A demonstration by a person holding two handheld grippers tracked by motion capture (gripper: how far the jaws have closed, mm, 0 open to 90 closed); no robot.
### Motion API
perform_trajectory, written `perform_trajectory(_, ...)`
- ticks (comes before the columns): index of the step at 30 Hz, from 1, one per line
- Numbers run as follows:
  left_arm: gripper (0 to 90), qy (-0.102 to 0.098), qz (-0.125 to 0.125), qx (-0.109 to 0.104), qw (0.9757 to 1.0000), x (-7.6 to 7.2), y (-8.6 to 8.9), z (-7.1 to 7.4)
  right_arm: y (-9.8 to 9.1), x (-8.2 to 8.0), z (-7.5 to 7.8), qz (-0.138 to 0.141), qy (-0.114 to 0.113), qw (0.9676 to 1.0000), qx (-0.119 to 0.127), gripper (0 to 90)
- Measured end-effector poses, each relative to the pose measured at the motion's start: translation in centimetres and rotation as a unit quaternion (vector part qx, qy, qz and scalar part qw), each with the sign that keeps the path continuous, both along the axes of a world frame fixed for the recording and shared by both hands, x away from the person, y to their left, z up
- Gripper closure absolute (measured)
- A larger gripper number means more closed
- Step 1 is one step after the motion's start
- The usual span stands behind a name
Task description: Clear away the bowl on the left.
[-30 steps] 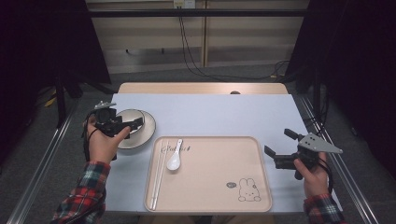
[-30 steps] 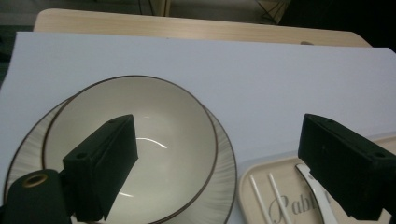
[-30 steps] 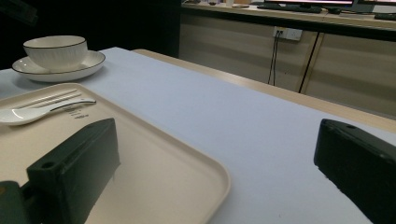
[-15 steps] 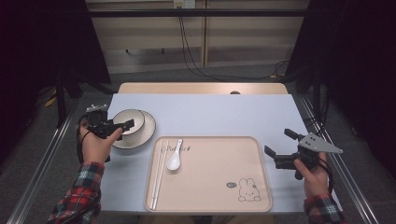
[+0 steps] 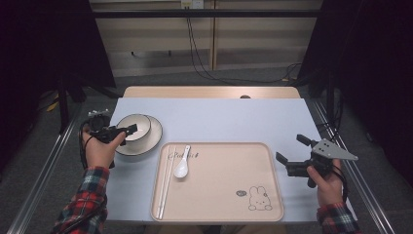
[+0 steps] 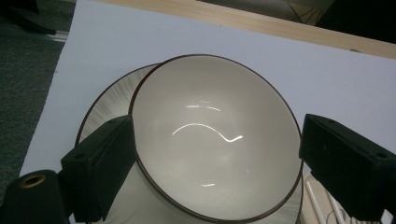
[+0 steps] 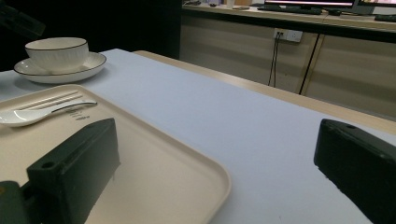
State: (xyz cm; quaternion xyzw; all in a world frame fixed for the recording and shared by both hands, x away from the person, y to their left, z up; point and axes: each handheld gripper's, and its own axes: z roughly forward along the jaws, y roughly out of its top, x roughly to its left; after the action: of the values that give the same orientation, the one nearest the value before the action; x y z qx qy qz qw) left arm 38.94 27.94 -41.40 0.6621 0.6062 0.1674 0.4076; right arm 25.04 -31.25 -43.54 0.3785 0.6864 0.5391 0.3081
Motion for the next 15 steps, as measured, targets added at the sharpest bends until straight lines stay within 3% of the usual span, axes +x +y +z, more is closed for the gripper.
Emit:
perform_trajectory(9, 11.9, 0.010, 0.012, -0.014, 0.9998, 0.3, 0.4, -0.4, 0.0, 0.0, 0.0, 0.001, -0.002, 1.0000, -0.001, 0.0)
perform_trajectory(15, 15.2, 0.015, 0.027, -0.005, 0.9995, 0.5, 0.7, -1.0, 0.0, 0.0, 0.0, -0.001, 0.000, 1.0000, 0.001, 0.0)
